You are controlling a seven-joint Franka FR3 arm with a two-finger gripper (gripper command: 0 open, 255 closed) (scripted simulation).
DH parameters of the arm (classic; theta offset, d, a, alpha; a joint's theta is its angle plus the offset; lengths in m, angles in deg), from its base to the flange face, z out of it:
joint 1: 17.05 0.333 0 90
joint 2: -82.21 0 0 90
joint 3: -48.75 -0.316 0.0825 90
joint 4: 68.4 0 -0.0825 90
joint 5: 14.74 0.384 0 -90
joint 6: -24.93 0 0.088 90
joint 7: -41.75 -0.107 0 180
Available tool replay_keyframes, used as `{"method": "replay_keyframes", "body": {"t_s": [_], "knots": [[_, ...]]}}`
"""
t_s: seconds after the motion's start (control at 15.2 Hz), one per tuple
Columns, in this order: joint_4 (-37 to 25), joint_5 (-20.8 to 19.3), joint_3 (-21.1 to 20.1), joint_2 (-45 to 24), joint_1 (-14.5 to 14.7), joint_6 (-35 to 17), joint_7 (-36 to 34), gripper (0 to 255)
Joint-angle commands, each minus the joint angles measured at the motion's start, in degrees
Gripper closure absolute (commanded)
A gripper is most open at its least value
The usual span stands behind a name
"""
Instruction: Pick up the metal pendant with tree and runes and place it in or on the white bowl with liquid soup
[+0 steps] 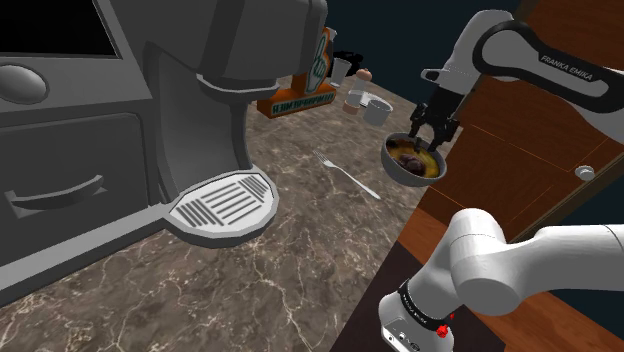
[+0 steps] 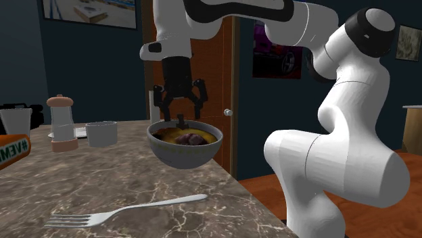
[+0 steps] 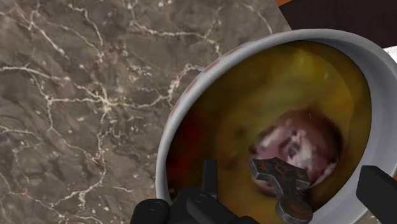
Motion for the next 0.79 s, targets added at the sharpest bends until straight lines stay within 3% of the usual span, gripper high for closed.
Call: {"method": "replay_keyframes", "body": {"t_s": [0.0,0.26,0.73], "knots": [[0.00,0.00,0.00,0.00,0.00,0.00,0.00,0],[-8.86,1.99,-1.30,-3.12,1.53,5.75,1.03,0],[-8.86,1.99,-1.30,-3.12,1.53,5.75,1.04,0]]}}
